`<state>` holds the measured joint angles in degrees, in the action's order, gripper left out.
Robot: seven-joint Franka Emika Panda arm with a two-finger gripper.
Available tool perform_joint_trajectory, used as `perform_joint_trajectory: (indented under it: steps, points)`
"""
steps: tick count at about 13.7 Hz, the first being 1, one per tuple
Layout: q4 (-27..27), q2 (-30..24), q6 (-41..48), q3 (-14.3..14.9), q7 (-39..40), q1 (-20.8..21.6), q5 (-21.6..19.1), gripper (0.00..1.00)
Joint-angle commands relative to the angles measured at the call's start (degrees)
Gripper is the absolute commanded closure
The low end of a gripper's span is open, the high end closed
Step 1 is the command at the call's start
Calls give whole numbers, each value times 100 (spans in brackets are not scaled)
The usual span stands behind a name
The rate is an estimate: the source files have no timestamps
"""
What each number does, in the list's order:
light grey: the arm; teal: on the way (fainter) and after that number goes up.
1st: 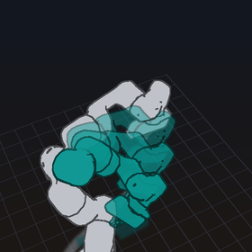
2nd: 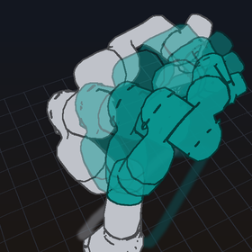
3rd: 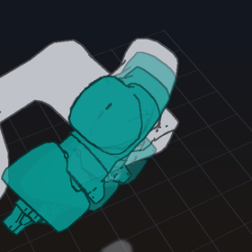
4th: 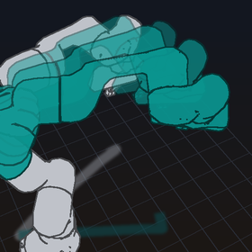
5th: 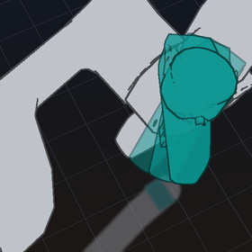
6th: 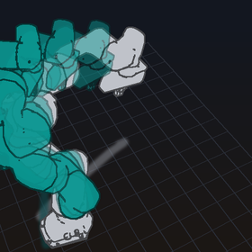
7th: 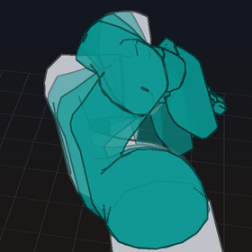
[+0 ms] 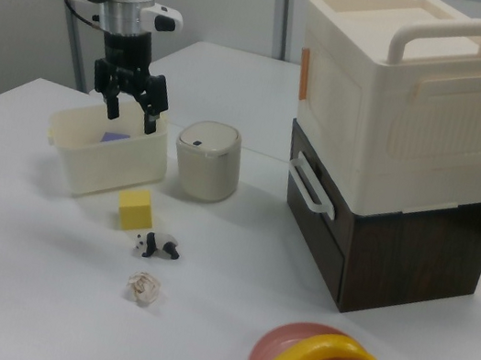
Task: Open the trash can
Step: 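Move the gripper forward and down toward the cream trash can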
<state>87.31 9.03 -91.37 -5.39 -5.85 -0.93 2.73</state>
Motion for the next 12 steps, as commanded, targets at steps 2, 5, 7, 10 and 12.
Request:
perform_joint_trajectory:
  steps: [2, 5, 7, 10, 12]
  points:
    - [137, -33, 5, 91, -39, 137, 61, 0]
    - [137, -33, -21, 91, -39, 137, 44, 0]
    - [154, -24, -30, 91, -30, 137, 44, 0]
    - [154, -24, -38, 91, 40, 137, 35, 27]
    - [146, -16, -47, 91, 67, 129, 26, 71]
